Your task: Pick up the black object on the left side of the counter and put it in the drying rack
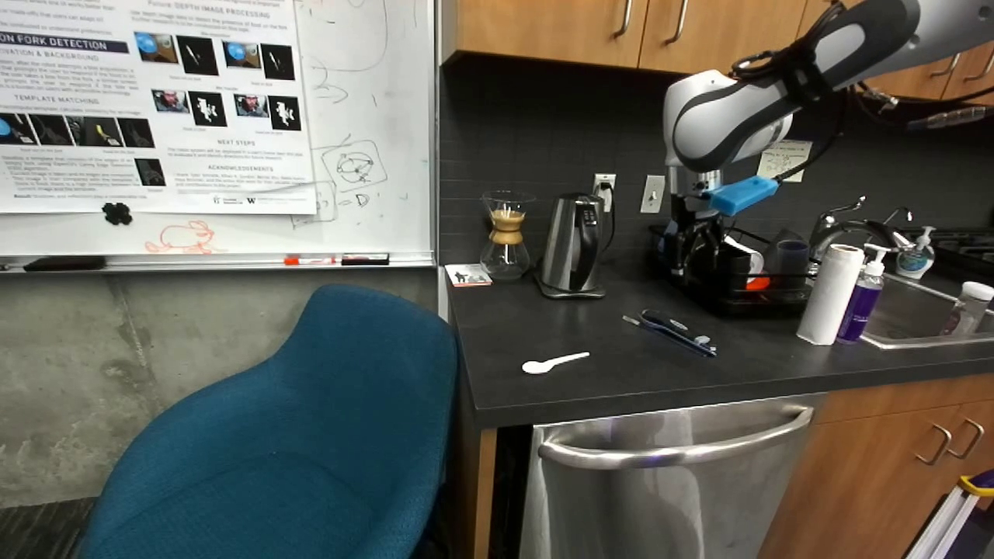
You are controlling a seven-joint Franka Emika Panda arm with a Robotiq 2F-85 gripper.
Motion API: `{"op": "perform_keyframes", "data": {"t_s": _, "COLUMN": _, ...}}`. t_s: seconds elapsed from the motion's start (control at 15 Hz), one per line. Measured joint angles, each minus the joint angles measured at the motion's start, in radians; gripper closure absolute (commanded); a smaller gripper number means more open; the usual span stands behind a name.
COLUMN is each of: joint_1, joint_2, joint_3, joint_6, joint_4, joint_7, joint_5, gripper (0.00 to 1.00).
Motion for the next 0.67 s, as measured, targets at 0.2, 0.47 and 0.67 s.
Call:
{"op": "perform_keyframes", "data": {"t_s": 0.2, "joint_1": -0.001, "joint_2": 0.046, "joint_3": -0.003, "joint_6": -0.006, "joint_4": 0.046, "joint_7": 0.001, "joint_5": 0.002, "gripper": 0.00}}
{"op": "perform_keyframes", "data": {"t_s": 0.47, "joint_1": 0.000, "joint_2": 0.102, "joint_3": -0.003, "joint_6": -0.024, "joint_4": 0.104, "joint_7": 0.001, "joint_5": 0.022, "gripper": 0.00}}
{"op": "perform_keyframes", "data": {"t_s": 0.67, "joint_1": 0.000, "joint_2": 0.120, "joint_3": -0.003, "joint_6": -0.023, "joint_4": 0.124, "joint_7": 0.001, "joint_5": 0.035, "gripper": 0.00}}
